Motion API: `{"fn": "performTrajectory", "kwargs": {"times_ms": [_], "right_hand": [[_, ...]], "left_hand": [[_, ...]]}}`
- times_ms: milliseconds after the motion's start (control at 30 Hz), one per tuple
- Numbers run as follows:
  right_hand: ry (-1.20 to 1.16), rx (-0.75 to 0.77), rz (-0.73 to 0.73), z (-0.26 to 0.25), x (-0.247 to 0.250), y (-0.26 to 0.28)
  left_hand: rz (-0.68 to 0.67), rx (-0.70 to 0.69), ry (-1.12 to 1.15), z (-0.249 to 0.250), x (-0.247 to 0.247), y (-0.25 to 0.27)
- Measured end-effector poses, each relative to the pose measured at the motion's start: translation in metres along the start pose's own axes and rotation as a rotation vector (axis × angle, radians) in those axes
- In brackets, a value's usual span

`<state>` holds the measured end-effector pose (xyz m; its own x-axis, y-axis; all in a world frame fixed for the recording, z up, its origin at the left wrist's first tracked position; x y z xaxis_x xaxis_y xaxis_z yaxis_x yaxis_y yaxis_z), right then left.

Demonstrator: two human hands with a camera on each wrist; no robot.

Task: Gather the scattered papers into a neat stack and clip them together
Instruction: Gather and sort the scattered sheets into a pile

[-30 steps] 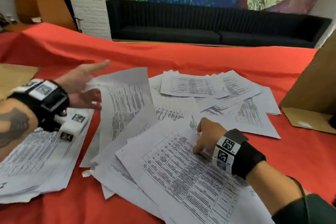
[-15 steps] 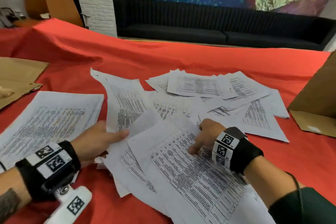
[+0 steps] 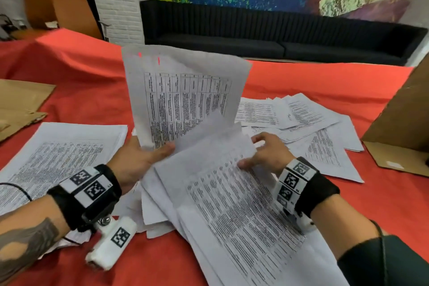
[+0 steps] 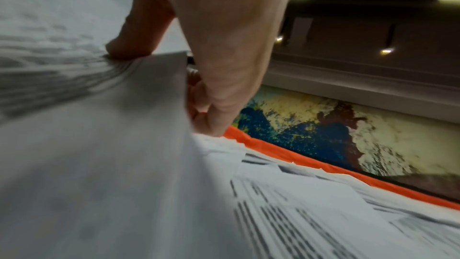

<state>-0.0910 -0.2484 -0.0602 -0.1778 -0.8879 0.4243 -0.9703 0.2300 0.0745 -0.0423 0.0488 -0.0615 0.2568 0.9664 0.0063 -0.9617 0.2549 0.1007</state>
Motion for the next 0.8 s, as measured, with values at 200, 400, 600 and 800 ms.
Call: {"fn": "performTrajectory", "kwargs": {"times_ms": [200,400,600,800], "right_hand": [[-0.400,0.117,-0.071,-0.012,0.014,-0.003],[-0.447,0.122,0.116,-0.013,0.018,-0.017],[-0.659,0.387,0.428,-0.057,0.038,-0.027],[-0.308,0.383,0.175,-0.132,0.037,-0.041]], "left_hand": [[0.062,0.075,0.019,0.014,-0.004,-0.014],[-0.107,0.122,0.149,0.024,-0.026,-0.010],[-0.055,-0.352,-0.401,0.073,-0.041,-0.011],[0.253,-0.418,-0.405,0.153,0.001,-0.057]]}}
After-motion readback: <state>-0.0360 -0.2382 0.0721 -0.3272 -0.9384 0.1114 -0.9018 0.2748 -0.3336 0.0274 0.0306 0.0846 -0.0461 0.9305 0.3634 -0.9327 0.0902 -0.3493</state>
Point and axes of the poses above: each hand's wrist, its own y-axis away from the middle knuckle, its own x-axis out of the back of the hand, z = x × y, the point moved 4 cm from there along -y, towards the middle knuckle, and after that the axes turned 8 degrees about x, right-handed, at the moved point
